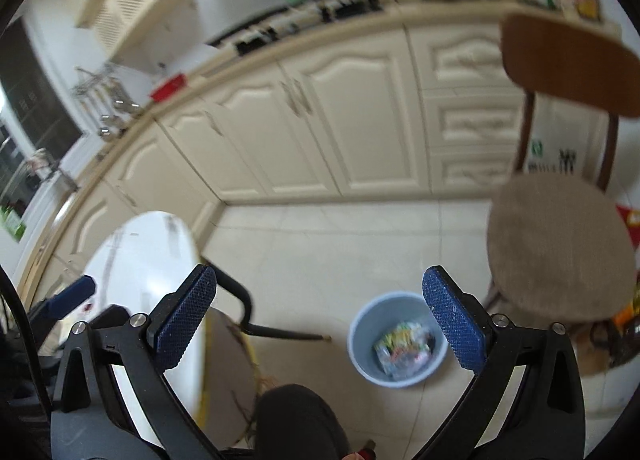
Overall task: Collect trash
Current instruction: 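Bring both open tools back over the table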
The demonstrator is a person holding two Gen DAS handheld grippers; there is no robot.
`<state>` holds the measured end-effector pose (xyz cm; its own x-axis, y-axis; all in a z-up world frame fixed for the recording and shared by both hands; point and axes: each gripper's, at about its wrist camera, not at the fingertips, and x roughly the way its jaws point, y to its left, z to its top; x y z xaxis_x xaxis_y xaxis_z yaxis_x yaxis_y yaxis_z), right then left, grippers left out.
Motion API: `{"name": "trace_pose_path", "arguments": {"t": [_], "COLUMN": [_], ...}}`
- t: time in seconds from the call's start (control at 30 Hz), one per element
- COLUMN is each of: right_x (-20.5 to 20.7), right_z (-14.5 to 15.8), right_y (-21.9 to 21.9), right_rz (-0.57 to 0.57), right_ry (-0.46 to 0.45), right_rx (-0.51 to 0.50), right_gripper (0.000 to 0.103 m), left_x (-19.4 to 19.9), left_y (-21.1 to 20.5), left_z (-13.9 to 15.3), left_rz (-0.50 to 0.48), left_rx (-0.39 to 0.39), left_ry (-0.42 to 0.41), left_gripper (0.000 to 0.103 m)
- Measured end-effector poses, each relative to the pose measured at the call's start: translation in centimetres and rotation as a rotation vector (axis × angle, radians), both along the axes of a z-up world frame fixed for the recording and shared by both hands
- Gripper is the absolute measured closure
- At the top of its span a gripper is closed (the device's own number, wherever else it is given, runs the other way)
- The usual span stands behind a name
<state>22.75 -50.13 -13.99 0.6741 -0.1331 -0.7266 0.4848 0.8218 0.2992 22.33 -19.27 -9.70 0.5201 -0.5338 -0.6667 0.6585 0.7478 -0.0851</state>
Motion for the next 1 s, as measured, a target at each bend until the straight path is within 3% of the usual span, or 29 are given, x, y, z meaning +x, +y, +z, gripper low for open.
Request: {"name": "trace_pose_path", "arguments": {"t": [0.3,0.57,0.73,1.0], "right_x": [1.3,2.2,2.6,3.2], "right_z": [7.8,10.7,11.8,12.5], "right_y": [11.0,20.1,25.3,31.7], "right_rz": [0.173,0.333,0.421,0.539], "right_ry": [-0.133,-0.199,-0.234,-0.260], "right_rx": [-0.139,-0.196,-0.223,-0.272], "right_gripper": [0.000,0.000,0.000,0.000], "left_x": [-5.2,-11.7,-16.1,-20.9], "left_y": [13.8,23.8,27.7,30.5], "left_z": [3.3,5.0,5.1,4.8], "left_rz": [0.183,0.368,0.485,0.604], "left_rx": [-0.090,-0.100,-0.102,-0.100], "left_ry": [-0.099,-0.192,-0.232,-0.238], "left_gripper": [0.001,0.001,0.001,0.001]}}
